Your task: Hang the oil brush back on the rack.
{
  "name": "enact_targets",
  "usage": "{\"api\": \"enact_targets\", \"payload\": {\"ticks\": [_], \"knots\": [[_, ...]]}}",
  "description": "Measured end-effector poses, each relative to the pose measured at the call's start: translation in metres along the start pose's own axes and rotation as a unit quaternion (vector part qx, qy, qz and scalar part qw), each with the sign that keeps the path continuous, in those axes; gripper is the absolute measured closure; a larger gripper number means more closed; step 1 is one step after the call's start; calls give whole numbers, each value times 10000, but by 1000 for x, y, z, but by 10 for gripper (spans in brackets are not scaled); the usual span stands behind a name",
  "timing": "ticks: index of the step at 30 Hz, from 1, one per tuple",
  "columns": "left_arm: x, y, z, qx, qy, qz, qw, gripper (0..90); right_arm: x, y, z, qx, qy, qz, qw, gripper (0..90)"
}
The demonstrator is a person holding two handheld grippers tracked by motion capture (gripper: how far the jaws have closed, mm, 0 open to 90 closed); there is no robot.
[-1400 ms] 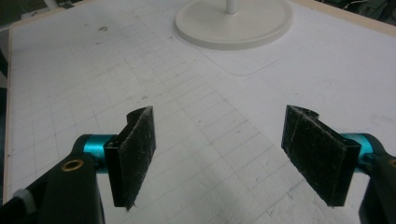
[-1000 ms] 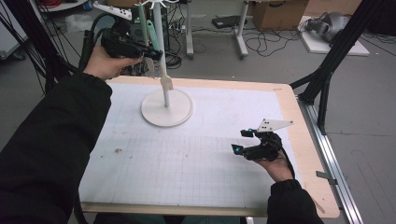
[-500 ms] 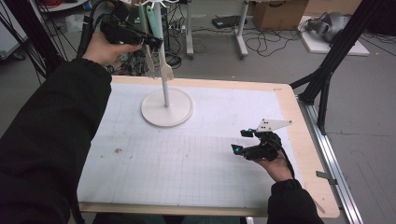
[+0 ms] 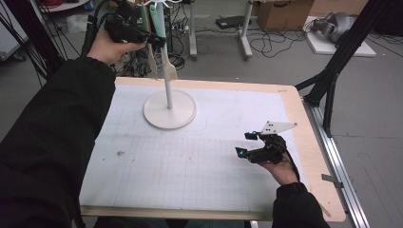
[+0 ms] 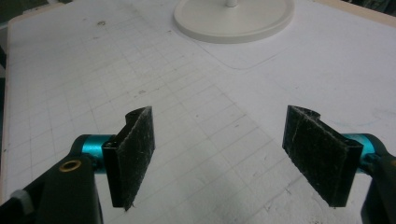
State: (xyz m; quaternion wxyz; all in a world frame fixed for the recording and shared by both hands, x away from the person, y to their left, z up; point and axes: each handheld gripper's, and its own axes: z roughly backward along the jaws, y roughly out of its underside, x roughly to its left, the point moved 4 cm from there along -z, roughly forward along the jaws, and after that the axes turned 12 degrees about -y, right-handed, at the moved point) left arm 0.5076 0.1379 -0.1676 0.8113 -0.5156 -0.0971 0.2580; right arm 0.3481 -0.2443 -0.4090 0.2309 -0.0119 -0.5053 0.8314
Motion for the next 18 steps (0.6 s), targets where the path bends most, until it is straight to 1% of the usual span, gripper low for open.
{"api": "enact_targets", "payload": {"ticks": [5,8,9,11,12,13,16,18], "knots": [[0,0,-2,-31,1,44,10000,840,1,0,0,17,-7,3,10000,240],[1,-1,-2,-65,-14,87,9999,840,1,0,1,-33,-10,-1,10000,240],[2,-1,-2,-47,-18,71,10000,840,1,-1,1,-38,-9,2,10000,240],[3,1,-3,31,-1,106,9999,840,2,-1,1,-18,-34,43,10000,240],[3,1,-3,46,-27,111,9999,840,2,0,0,-9,-38,42,10000,240],[4,1,-3,32,3,139,9999,840,2,0,0,-4,-39,48,10000,240],[5,1,-4,28,-56,114,9999,839,2,0,0,-7,-46,43,10000,240],[6,1,-4,33,-143,96,9998,838,2,-1,0,-8,-47,39,10000,240]]}}
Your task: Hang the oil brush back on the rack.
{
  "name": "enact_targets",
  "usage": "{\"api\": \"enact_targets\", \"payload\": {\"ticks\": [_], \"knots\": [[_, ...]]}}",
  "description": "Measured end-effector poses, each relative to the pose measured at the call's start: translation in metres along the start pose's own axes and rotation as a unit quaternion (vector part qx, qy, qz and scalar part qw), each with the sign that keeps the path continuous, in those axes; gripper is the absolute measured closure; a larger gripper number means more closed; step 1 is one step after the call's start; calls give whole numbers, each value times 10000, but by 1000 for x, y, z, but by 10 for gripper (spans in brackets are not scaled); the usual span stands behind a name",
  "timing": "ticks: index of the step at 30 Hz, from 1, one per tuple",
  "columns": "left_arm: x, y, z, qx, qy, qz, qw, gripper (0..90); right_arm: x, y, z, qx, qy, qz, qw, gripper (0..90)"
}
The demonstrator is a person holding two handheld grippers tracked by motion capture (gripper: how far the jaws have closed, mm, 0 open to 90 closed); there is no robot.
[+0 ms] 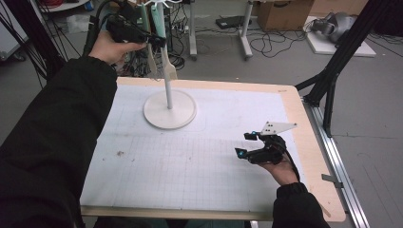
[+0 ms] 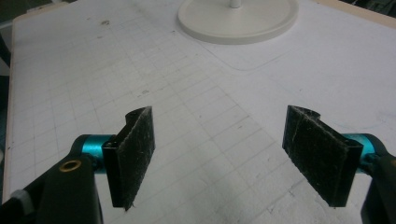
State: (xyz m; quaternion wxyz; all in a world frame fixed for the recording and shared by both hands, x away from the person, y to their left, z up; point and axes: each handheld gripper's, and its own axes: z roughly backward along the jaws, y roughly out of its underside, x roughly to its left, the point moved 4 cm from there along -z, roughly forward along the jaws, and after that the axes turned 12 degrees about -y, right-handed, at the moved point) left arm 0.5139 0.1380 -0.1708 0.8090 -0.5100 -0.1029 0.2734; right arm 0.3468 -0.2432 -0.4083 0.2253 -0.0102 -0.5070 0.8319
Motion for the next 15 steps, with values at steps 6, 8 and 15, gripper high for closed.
{"api": "enact_targets", "payload": {"ticks": [6,8,15], "knots": [[-2,1,2,39,-293,-85,9995,810,0,0,0,-16,5,2,10000,240],[-2,2,5,24,-401,-124,9991,786,0,0,0,-9,-12,38,10000,240],[-4,6,11,60,-713,-144,9973,695,2,0,0,0,-55,19,10000,241]]}}
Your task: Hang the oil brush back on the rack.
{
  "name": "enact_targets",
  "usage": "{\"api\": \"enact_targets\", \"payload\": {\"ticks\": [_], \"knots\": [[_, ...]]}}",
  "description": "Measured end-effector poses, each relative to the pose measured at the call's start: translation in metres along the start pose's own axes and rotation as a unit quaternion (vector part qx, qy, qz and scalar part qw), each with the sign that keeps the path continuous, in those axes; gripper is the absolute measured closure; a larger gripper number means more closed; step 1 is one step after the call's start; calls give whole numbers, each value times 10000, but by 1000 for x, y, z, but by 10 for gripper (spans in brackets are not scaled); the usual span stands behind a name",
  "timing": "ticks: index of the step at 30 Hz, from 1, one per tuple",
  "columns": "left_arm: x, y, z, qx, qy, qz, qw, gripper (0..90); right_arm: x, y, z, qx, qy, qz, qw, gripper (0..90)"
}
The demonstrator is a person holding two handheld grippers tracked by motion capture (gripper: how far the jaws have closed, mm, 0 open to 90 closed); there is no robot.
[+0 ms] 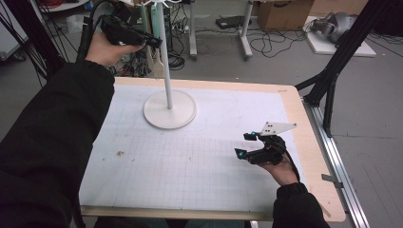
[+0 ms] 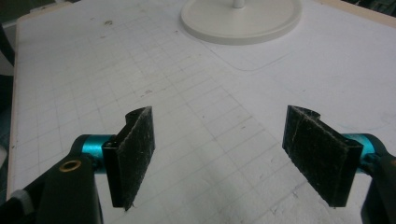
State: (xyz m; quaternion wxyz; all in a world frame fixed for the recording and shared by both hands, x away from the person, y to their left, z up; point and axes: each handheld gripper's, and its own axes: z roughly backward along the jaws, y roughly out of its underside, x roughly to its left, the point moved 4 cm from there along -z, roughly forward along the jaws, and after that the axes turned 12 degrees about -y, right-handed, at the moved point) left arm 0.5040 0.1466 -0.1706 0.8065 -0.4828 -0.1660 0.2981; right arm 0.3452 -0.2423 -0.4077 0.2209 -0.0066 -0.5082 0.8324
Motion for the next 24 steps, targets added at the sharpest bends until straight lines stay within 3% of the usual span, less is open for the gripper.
{"api": "enact_targets", "payload": {"ticks": [7,14,23,24], "knots": [[-9,3,2,119,-102,-159,9998,641,-3,-2,4,-71,-2,-3,10000,241],[-13,13,3,148,-231,-125,9995,612,-5,-3,8,-149,-2,9,9999,241],[-23,18,12,103,-598,-273,9978,554,-8,-9,12,-269,97,24,9996,238],[-22,20,13,92,-602,-208,9979,552,-8,-9,12,-266,96,15,9996,238]]}}
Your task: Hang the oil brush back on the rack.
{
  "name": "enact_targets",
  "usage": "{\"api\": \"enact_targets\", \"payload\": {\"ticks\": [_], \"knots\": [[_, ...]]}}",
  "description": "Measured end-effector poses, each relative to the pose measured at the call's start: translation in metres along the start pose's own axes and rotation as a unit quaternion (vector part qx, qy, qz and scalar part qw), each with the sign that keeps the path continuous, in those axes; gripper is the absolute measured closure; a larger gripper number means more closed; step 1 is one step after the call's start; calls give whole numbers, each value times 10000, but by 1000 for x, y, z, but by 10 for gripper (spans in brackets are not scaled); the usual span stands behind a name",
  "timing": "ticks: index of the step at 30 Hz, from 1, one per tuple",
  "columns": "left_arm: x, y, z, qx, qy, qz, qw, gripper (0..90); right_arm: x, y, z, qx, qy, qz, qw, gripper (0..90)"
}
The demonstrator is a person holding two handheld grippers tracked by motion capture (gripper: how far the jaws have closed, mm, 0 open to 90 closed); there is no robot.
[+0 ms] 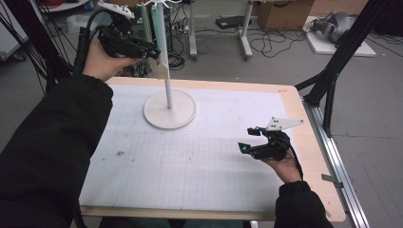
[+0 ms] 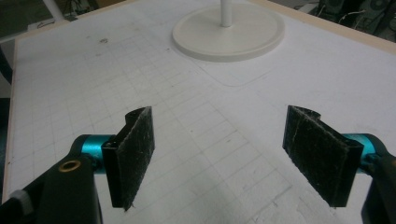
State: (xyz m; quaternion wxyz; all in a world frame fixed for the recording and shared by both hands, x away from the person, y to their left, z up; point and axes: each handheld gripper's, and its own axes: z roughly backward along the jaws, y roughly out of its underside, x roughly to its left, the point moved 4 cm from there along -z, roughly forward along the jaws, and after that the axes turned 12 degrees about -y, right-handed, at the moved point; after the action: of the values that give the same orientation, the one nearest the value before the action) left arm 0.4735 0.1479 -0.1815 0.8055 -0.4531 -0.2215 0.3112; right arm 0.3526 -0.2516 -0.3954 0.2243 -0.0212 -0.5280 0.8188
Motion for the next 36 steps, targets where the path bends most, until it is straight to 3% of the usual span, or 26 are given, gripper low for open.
{"api": "enact_targets", "payload": {"ticks": [5,13,23,36], "knots": [[-2,9,4,90,-56,-20,9999,532,-1,0,0,-10,19,2,10000,237],[-2,35,18,-142,-119,195,9996,488,-3,-2,3,-86,108,-17,9999,230],[-6,62,30,-185,-257,246,9992,417,-1,-4,1,-102,220,53,9997,220],[-27,92,27,-69,-271,63,9996,341,4,-6,0,-72,357,176,9992,205]]}}
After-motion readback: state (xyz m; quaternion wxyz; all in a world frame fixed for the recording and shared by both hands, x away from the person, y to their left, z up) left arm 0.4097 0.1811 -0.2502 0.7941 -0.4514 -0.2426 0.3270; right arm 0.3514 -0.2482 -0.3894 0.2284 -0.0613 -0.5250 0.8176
